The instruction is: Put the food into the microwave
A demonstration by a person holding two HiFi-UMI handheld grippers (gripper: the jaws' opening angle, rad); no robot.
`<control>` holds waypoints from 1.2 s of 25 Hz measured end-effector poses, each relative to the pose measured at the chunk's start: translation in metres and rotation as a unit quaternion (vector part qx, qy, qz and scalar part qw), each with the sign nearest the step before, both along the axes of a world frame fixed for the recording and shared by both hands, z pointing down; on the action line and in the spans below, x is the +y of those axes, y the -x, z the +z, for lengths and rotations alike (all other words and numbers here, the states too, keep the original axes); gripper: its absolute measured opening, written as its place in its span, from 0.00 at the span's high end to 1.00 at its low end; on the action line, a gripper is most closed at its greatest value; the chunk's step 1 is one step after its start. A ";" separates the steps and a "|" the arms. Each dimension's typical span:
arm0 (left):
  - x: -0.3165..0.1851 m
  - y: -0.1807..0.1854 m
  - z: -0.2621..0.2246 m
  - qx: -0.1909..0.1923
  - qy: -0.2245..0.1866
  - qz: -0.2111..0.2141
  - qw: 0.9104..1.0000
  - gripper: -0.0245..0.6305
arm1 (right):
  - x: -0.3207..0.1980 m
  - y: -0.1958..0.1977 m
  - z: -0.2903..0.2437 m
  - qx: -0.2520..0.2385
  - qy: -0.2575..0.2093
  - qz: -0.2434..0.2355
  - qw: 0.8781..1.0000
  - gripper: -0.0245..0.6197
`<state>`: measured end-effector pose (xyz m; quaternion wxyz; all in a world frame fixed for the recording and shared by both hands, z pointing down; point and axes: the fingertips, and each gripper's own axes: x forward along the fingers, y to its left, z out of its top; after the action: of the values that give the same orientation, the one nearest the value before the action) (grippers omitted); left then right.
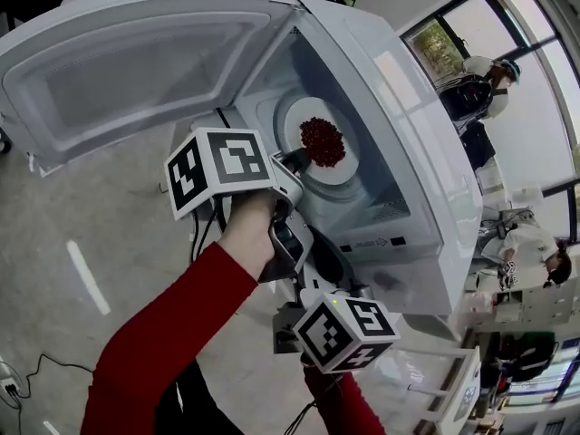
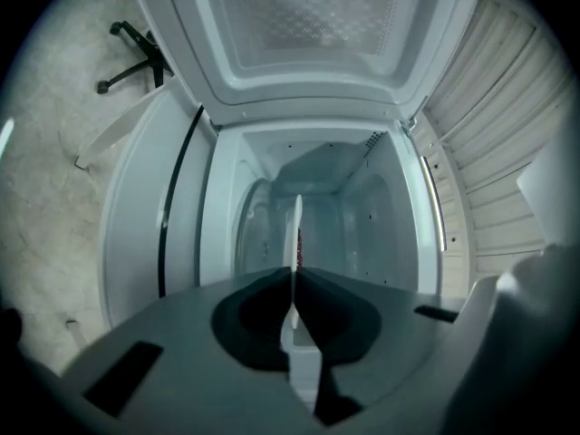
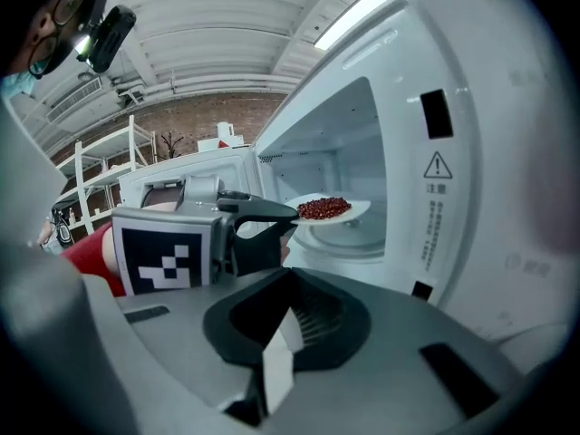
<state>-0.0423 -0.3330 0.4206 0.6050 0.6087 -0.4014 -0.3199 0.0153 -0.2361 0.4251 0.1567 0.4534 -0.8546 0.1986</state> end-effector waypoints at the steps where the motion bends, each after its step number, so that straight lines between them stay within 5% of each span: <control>1: -0.003 -0.001 0.002 -0.005 0.004 0.004 1.000 0.93 | 0.000 0.000 0.002 -0.001 0.003 0.000 1.000 0.94; 30: -0.052 -0.008 0.025 -0.070 0.055 0.072 0.993 0.93 | -0.021 0.026 0.018 0.038 0.035 -0.024 0.998 0.94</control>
<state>-0.0347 -0.3854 0.4451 0.6295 0.6229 -0.4146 -0.2092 -0.0108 -0.2567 0.4431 0.2093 0.4345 -0.8511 0.2077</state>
